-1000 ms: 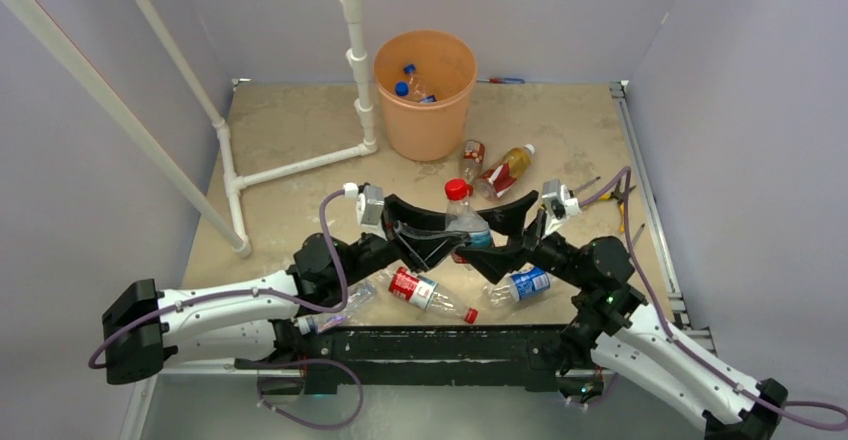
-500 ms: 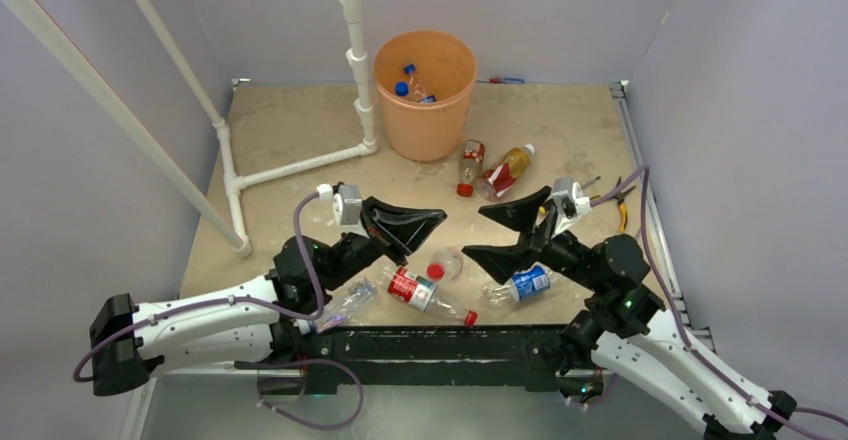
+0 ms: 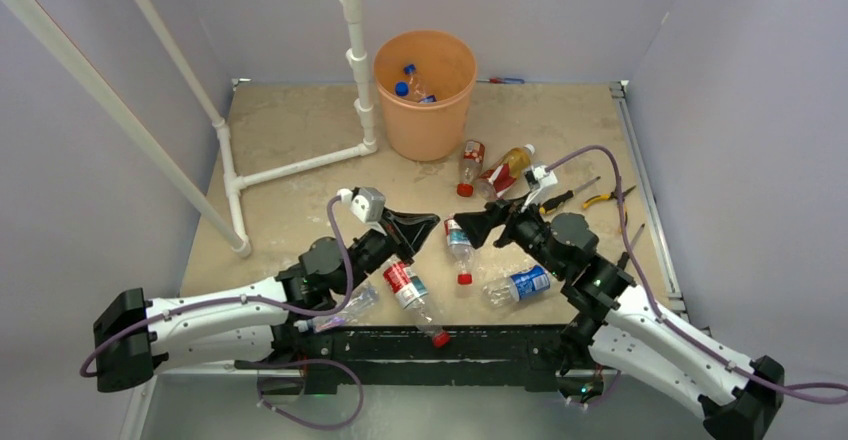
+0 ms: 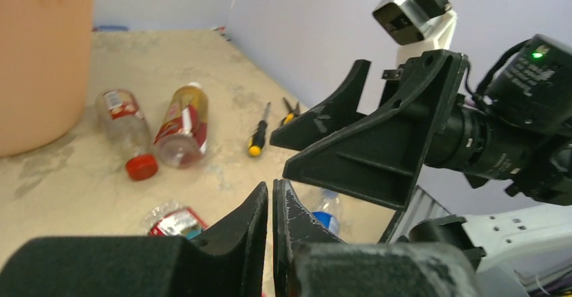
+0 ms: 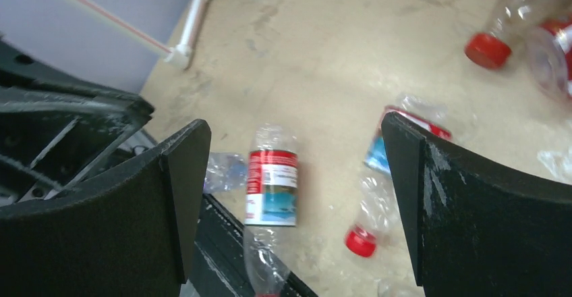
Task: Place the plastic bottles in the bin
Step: Pick up the plastic bottle at the center of the board.
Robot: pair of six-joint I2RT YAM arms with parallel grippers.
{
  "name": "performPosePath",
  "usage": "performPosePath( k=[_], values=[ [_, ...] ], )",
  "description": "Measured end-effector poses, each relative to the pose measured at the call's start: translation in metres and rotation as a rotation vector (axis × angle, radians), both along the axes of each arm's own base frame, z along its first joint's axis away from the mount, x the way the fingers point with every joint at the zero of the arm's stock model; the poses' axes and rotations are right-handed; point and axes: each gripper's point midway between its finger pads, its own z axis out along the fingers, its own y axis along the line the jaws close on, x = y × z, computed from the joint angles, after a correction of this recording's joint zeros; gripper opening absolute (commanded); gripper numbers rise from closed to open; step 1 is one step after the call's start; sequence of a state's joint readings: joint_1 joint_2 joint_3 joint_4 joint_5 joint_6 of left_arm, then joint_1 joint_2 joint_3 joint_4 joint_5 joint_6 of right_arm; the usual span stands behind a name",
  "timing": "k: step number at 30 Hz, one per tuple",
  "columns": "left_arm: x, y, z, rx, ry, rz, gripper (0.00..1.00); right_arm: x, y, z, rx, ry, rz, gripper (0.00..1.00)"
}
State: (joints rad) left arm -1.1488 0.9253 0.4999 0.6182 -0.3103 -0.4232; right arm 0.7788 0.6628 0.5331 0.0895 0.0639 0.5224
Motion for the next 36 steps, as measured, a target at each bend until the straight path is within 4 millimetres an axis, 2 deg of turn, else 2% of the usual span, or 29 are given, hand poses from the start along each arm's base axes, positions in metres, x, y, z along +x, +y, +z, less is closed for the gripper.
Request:
performPosePath(
  k=[5, 9, 11, 15, 18, 20, 24, 27, 31, 36],
  values=[
    [0.01, 0.017, -0.023, 0.028, 0.061, 0.094, 0.13, 0.014, -0.012, -0.027, -0.033, 0.085, -0.117, 0.96],
    [0.014, 0.033, -0.029, 0.021, 0.09, 0.156, 0.26, 0.025, -0.015, -0.048, -0.078, 0.136, -0.179, 0.96],
    [0.014, 0.039, -0.029, 0.011, 0.101, 0.176, 0.34, 0.028, -0.013, -0.063, -0.116, 0.173, -0.188, 0.96],
    [0.013, 0.049, -0.038, -0.007, 0.125, 0.195, 0.5, 0.031, -0.003, -0.113, -0.238, 0.283, -0.165, 0.97],
    [0.011, 0.053, -0.052, 0.006, 0.15, 0.199, 0.58, 0.026, 0.004, -0.145, -0.313, 0.354, -0.116, 0.99],
    [0.01, 0.055, -0.058, 0.015, 0.164, 0.198, 0.62, 0.021, 0.01, -0.152, -0.331, 0.368, -0.085, 0.99],
    [0.008, 0.058, -0.059, 0.005, 0.176, 0.197, 0.68, 0.009, 0.026, -0.159, -0.351, 0.366, -0.012, 0.93],
    [0.007, 0.06, -0.057, -0.007, 0.186, 0.199, 0.75, -0.001, 0.036, -0.176, -0.4, 0.394, 0.032, 0.9],
    [0.007, 0.062, -0.06, -0.003, 0.196, 0.204, 0.82, -0.012, 0.038, -0.203, -0.474, 0.446, 0.063, 0.84],
    [0.007, 0.066, -0.064, 0.008, 0.21, 0.216, 0.83, -0.014, 0.037, -0.216, -0.507, 0.469, 0.067, 0.74]
  ],
)
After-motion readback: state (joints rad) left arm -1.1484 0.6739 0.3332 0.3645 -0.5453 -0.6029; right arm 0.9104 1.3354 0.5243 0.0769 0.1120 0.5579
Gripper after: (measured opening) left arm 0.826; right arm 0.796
